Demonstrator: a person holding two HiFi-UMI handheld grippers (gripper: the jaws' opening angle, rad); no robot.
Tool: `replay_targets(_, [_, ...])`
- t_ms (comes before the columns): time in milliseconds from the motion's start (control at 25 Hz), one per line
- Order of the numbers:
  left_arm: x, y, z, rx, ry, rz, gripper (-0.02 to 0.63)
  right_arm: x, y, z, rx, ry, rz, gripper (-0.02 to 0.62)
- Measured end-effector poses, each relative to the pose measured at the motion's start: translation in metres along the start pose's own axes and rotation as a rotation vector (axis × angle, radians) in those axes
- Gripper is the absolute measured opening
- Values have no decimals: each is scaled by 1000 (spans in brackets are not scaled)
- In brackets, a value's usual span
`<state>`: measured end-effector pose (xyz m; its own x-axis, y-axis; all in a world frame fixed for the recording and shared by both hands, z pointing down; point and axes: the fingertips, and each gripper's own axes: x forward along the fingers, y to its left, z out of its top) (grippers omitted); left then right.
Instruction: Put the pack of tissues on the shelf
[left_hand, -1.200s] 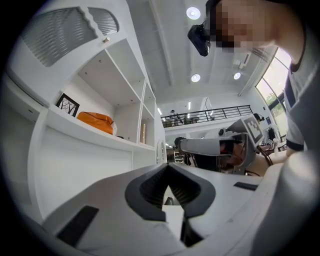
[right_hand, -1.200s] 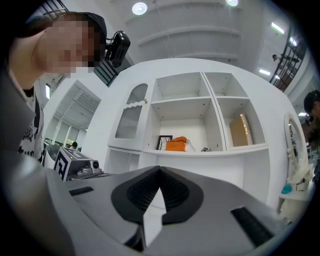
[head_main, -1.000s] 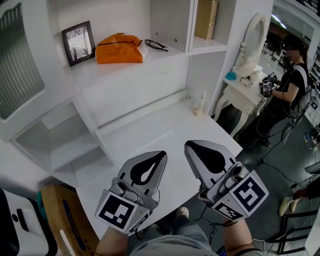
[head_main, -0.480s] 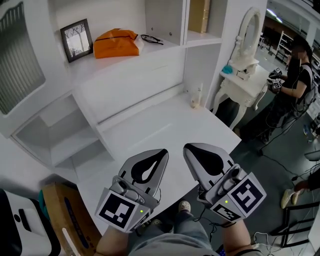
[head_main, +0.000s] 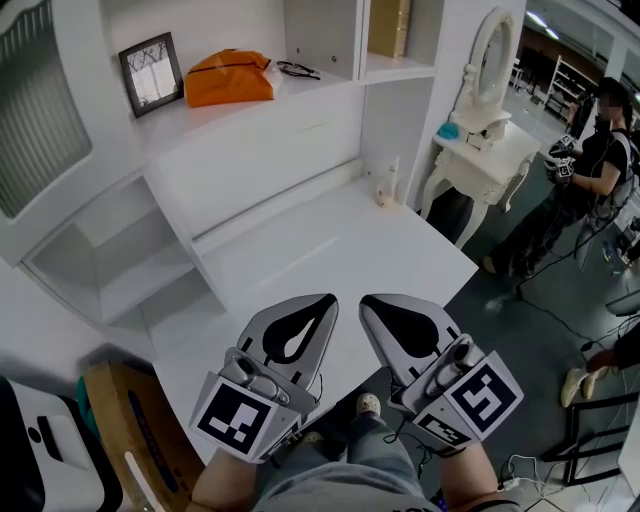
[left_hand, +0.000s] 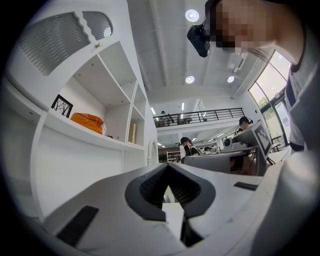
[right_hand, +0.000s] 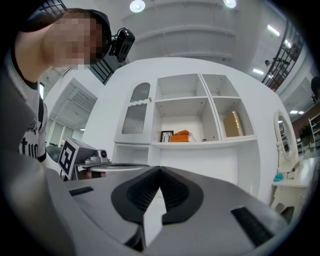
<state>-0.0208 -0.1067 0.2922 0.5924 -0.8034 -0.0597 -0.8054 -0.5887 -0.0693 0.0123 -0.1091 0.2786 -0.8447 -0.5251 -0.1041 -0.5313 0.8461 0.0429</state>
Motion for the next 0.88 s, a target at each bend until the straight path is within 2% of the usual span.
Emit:
replay_targets(200, [-2, -3, 7, 32, -57, -2, 31, -5, 4, 0, 1, -1, -10, -8])
replay_targets(360, [-4, -10, 2, 9, -9, -13, 31, -9, 6, 0, -2, 0, -18, -8])
replay_targets(640, [-4, -16, 5, 13, -12, -23, 31, -12, 8, 0, -7, 9, -24, -8])
replay_targets(760, [-4, -15, 8, 27, -41, -24, 31, -12, 8, 0, -9, 11, -27, -8])
replay_targets(880, [-6, -16, 6, 18, -22, -23, 31, -13, 8, 0, -7, 8, -30, -8])
